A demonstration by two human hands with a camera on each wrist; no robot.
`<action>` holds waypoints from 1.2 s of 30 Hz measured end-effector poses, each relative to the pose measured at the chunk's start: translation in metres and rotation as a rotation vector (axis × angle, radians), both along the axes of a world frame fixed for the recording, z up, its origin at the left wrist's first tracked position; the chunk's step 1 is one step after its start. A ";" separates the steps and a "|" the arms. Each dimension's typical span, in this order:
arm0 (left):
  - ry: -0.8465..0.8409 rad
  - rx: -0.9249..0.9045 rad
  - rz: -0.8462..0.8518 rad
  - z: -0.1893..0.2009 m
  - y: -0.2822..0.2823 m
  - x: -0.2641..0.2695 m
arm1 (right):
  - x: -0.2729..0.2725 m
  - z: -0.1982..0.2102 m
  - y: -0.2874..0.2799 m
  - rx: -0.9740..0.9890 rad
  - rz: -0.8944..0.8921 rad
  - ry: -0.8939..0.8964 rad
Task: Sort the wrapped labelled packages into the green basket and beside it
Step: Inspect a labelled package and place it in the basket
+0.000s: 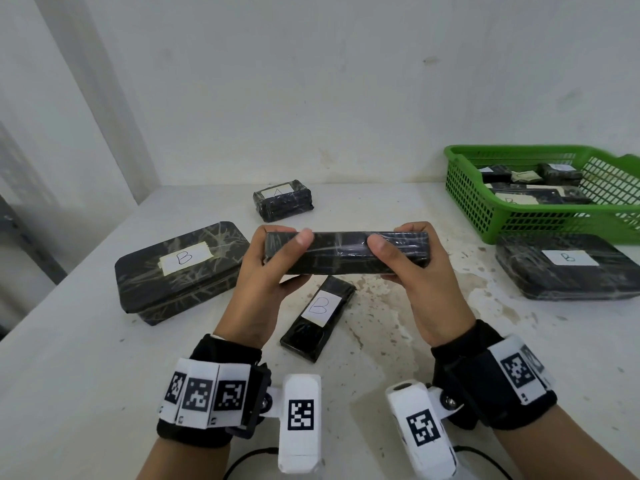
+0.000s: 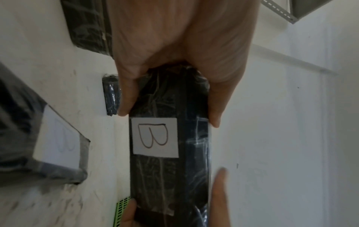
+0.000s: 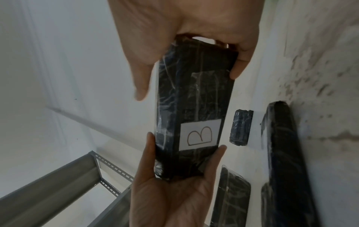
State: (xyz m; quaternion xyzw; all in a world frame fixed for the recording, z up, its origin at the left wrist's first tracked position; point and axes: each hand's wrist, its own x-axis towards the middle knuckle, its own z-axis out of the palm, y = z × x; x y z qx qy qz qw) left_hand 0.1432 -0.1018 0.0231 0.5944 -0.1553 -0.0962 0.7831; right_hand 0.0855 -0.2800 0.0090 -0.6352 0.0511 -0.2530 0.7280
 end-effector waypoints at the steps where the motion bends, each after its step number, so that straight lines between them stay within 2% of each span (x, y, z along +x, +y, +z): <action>1: 0.006 -0.003 -0.006 0.000 -0.001 0.000 | 0.000 0.000 0.000 0.002 -0.009 0.001; 6: 0.021 0.004 0.046 -0.003 -0.003 0.002 | 0.000 -0.003 0.004 -0.023 -0.019 0.021; 12: 0.029 0.005 0.003 -0.004 -0.004 0.001 | -0.002 0.002 0.004 -0.009 -0.065 -0.012; 19: 0.040 0.028 0.083 -0.003 -0.008 -0.003 | -0.002 0.000 0.006 0.006 -0.034 0.032; 36: 0.059 -0.026 0.033 -0.005 -0.010 -0.002 | -0.003 0.004 0.001 -0.016 -0.059 0.013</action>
